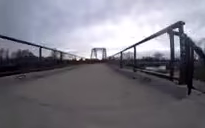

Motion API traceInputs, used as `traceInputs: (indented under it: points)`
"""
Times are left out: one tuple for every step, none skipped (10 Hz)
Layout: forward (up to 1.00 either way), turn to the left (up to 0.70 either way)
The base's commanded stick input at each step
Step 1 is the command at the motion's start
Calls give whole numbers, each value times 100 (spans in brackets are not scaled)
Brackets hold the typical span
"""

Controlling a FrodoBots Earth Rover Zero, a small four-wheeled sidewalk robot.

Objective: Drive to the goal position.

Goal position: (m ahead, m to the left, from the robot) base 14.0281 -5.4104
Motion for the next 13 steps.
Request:
traceInputs:
  points:
    - [100, 0]
    - [100, 0]
    - [100, 0]
    - [100, 0]
    - [100, 0]
    - [100, 0]
    - [100, 0]
    - [100, 0]
    - [100, 0]
    - [100, 0]
    - [100, 0]
    - [100, 0]
    - [100, 0]
